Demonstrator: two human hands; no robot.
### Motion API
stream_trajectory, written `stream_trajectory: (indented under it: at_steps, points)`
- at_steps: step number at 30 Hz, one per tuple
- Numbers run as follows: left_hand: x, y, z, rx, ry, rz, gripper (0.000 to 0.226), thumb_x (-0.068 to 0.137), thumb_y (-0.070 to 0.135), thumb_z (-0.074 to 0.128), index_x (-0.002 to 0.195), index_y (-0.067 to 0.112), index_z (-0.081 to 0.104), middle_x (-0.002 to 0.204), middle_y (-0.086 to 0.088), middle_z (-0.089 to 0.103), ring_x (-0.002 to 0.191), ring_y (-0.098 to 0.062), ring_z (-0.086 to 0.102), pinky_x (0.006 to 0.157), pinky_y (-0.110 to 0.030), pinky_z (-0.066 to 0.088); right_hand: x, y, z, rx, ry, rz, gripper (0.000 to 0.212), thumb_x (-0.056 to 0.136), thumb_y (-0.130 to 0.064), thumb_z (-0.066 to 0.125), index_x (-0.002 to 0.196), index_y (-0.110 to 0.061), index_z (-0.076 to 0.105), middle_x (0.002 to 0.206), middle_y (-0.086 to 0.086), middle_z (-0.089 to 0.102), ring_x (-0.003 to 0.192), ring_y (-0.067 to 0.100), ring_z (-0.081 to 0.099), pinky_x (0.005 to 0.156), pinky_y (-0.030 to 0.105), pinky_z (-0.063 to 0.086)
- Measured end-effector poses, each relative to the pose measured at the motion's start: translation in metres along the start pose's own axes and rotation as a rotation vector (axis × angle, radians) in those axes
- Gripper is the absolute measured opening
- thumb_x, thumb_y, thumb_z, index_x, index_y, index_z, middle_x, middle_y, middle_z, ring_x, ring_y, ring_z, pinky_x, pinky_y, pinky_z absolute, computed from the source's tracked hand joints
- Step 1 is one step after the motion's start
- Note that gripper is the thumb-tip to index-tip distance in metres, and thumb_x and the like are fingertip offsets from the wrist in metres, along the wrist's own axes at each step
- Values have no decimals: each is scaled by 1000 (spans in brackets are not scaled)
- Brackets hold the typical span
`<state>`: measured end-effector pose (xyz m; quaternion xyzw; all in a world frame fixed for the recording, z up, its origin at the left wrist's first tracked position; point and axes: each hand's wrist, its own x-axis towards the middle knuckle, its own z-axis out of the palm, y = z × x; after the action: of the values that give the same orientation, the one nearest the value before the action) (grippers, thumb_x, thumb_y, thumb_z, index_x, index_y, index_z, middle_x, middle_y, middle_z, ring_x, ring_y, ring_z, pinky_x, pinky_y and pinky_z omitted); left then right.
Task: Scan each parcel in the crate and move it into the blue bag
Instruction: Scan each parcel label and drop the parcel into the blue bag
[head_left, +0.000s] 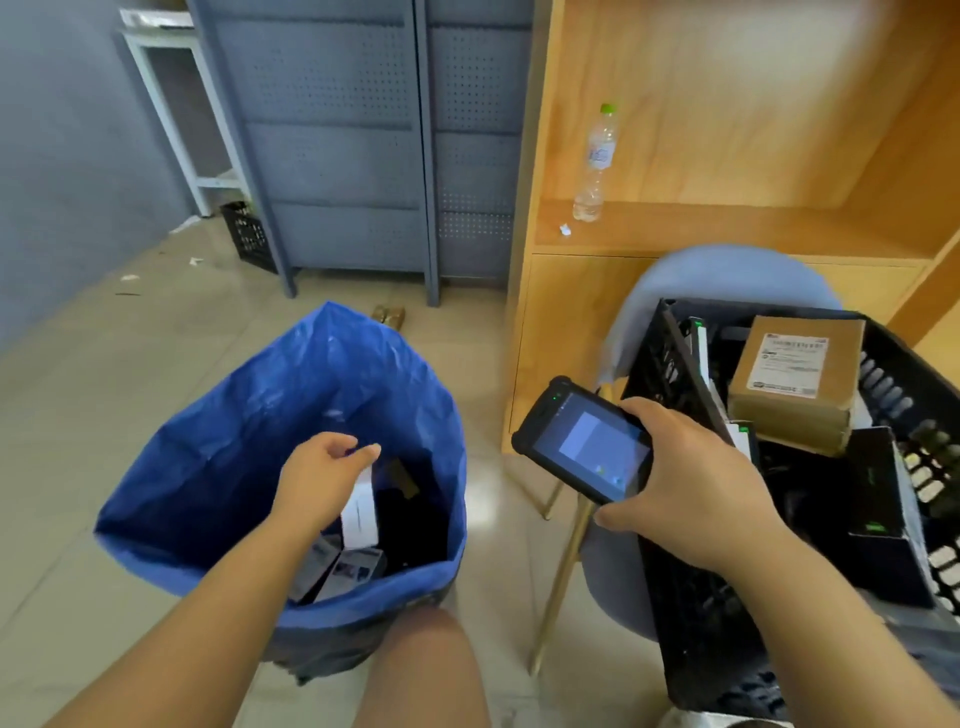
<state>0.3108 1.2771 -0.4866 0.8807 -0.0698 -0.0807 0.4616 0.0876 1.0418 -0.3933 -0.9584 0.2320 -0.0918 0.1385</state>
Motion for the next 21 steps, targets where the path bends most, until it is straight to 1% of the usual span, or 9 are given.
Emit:
stream_trajectory:
  at_steps: [2, 4, 6, 9, 11, 13, 15, 16, 21]
  points:
    - [0, 2, 10, 2, -97, 9, 23, 82, 34, 72, 94, 16, 68, 98, 4, 67, 92, -17, 62, 78, -32, 45, -3, 4, -3, -14, 8, 28, 91, 48, -50, 79, 126, -34, 34, 99, -13, 50, 81, 9, 47, 59, 26, 38]
    - [-4, 11, 25, 12, -216, 35, 20, 82, 35, 72, 91, 17, 69, 93, 4, 69, 88, -18, 65, 78, -37, 51, -7, 11, -9, -19, 21, 63, 88, 48, -51, 79, 122, -35, 34, 99, -13, 50, 82, 10, 48, 62, 29, 42]
    - [-9, 27, 40, 14, -301, 88, 17, 83, 32, 72, 88, 17, 68, 90, 3, 69, 84, -19, 65, 76, -39, 51, -12, 22, -17, -19, 38, 110, 87, 48, -51, 79, 120, -35, 34, 98, -13, 50, 84, 12, 50, 66, 33, 47]
    - [-15, 60, 64, 7, -394, 190, 11, 83, 31, 73, 86, 23, 66, 85, 8, 68, 80, -14, 62, 71, -31, 48, -22, 45, -30, -27, 65, 194, 92, 48, -52, 79, 125, -34, 32, 106, -12, 51, 91, 13, 51, 73, 36, 48]
    - [-20, 86, 84, 7, -445, 247, 11, 83, 32, 72, 88, 24, 67, 83, 10, 67, 79, -10, 61, 72, -29, 47, -31, 64, -38, -37, 88, 248, 95, 48, -53, 79, 129, -34, 32, 111, -12, 52, 94, 15, 52, 75, 36, 48]
    - [-26, 112, 106, -9, -474, 289, 9, 83, 30, 72, 88, 23, 68, 86, 9, 68, 81, -7, 62, 74, -24, 48, -39, 84, -47, -49, 105, 305, 96, 49, -54, 77, 131, -33, 31, 110, -12, 51, 91, 15, 52, 73, 35, 49]
    - [-32, 137, 130, -44, -513, 334, 9, 83, 24, 73, 88, 18, 68, 86, 4, 68, 79, -9, 61, 67, -14, 44, -48, 106, -57, -59, 124, 359, 95, 49, -55, 77, 130, -33, 32, 106, -12, 51, 85, 13, 50, 69, 33, 48]
    - [-35, 149, 143, -53, -541, 359, 9, 83, 22, 73, 88, 16, 68, 87, 2, 68, 79, -10, 60, 65, -13, 43, -53, 117, -61, -64, 134, 384, 96, 49, -55, 77, 130, -33, 32, 105, -12, 51, 84, 12, 50, 68, 32, 49]
    - [-43, 206, 211, -28, -635, 484, 12, 82, 30, 73, 90, 26, 66, 90, 7, 66, 84, -10, 61, 69, -24, 43, -69, 168, -79, -64, 188, 524, 97, 47, -56, 77, 130, -33, 32, 103, -12, 50, 81, 13, 49, 64, 31, 44]
